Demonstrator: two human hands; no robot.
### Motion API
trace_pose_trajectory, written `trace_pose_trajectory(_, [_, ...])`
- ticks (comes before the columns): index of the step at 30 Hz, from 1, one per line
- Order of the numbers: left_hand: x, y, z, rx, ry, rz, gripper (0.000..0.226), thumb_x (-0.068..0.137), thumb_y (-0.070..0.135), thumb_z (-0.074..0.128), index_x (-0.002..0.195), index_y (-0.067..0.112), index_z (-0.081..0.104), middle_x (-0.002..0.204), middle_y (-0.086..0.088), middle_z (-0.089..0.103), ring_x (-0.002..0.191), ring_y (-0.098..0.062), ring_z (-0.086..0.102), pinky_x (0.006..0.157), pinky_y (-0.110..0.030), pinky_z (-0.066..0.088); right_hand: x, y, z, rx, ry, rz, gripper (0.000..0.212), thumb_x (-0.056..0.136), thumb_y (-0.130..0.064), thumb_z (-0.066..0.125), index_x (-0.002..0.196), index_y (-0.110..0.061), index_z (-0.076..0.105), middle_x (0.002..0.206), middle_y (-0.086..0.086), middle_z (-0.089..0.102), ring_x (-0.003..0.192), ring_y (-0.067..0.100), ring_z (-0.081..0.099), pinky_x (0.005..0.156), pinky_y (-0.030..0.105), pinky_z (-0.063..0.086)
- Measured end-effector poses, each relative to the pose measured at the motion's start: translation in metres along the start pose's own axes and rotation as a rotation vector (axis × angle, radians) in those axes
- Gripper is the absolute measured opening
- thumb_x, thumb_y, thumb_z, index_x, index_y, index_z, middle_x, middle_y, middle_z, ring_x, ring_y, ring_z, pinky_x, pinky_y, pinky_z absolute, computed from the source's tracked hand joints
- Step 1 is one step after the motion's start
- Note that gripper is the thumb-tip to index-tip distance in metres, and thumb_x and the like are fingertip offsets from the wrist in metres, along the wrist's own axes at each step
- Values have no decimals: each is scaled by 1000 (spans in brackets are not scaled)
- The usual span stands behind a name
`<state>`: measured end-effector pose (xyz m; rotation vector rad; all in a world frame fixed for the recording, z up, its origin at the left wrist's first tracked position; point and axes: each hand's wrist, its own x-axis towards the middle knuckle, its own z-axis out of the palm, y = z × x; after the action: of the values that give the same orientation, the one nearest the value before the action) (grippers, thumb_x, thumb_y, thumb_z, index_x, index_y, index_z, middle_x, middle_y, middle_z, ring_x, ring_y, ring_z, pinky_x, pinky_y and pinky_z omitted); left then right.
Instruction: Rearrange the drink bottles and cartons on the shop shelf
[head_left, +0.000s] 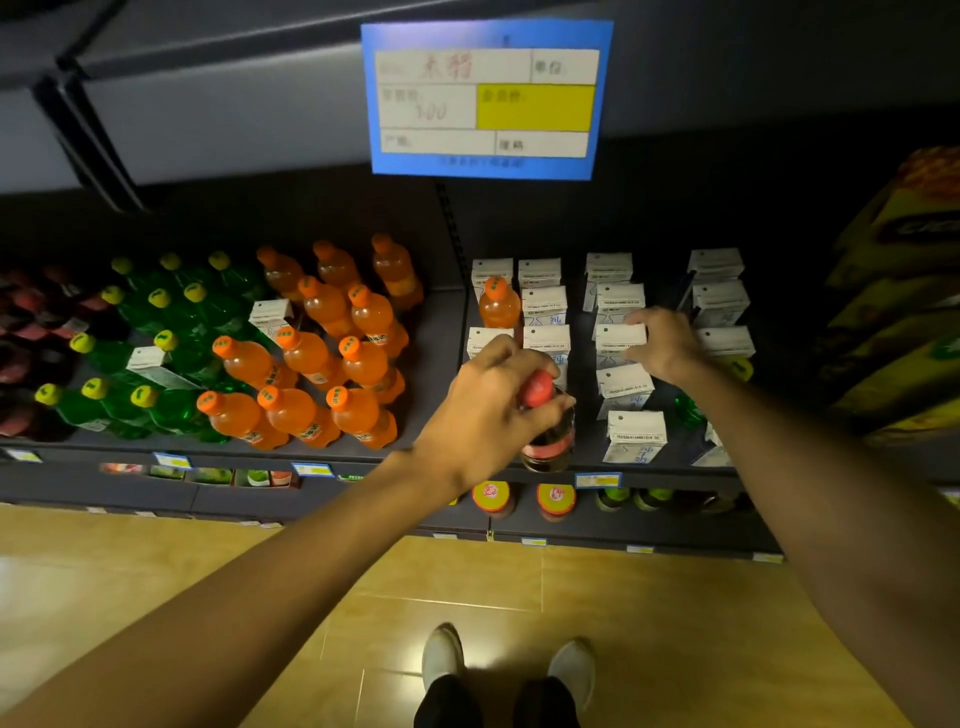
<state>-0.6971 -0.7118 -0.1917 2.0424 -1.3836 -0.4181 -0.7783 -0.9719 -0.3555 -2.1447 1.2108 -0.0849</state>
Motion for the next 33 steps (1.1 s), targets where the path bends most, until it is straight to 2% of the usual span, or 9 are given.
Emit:
trace_pose_trajectory(3, [2, 1, 1, -2, -11, 3, 31, 84, 30, 71, 110, 13, 65, 100, -1, 50, 85, -14, 55, 76, -18, 47, 3, 2, 1, 9, -5, 13, 56, 75, -5, 77, 127, -16, 58, 132, 16, 54, 115, 35, 55, 99, 43, 47])
trace_pose_trajectory(11, [7, 0, 10, -12, -27, 23, 31, 83, 25, 73, 109, 11, 65, 99, -2, 49, 85, -13, 53, 73, -2, 39, 7, 9, -2, 4, -30, 33, 62, 73, -6, 78, 130, -21, 56, 132, 17, 52, 113, 37, 55, 100, 45, 46])
trace_pose_trajectory(16, [7, 3, 13, -1, -47, 37, 32, 83, 26, 72, 111, 11, 65, 100, 2, 47, 88, -11, 52, 76, -5, 41, -1, 3, -10, -49, -16, -4, 61, 77, -6, 76, 133, -15, 53, 132, 21, 51, 115, 39, 54, 99, 43, 46])
trace_pose_trajectory(21, [4, 8, 11, 10, -38, 46, 31, 83, 26, 72, 110, 12, 65, 97, 2, 47, 85, -11, 50, 74, -2, 37, -18, -3, -31, -71, 57, -94, 51, 81, -12, 72, 129, -11, 54, 127, 19, 56, 114, 35, 55, 96, 46, 47])
trace_pose_trajectory(26, [-8, 15, 5, 20, -23, 95, 30, 81, 24, 74, 106, 9, 67, 94, -3, 50, 82, -13, 51, 73, -2, 34, -49, -17, -57, -56, 197, -168, 43, 85, -17, 69, 124, -5, 58, 121, 19, 61, 105, 32, 60, 89, 39, 50])
trace_pose_trajectory(28, [-15, 15, 1, 16, -21, 115, 29, 80, 22, 75, 103, 8, 68, 93, -7, 52, 80, -15, 52, 73, -7, 35, -62, -24, -64, -42, 226, -198, 42, 84, -18, 70, 123, -4, 59, 119, 18, 63, 99, 29, 63, 84, 36, 52])
trace_pose_trajectory(31, [-30, 14, -9, -15, -27, 132, 28, 80, 21, 75, 103, 6, 68, 91, -5, 49, 79, -15, 51, 73, -7, 35, -87, -40, -71, -6, 263, -244, 38, 85, -17, 69, 119, -3, 61, 110, 19, 66, 90, 28, 66, 77, 28, 50])
trace_pose_trajectory(33, [-44, 11, -19, -28, -25, 148, 28, 81, 21, 75, 103, 6, 68, 91, -3, 48, 80, -14, 51, 75, -5, 34, -108, -56, -70, -5, 285, -291, 35, 86, -17, 67, 118, -3, 62, 108, 19, 66, 88, 27, 66, 76, 29, 51])
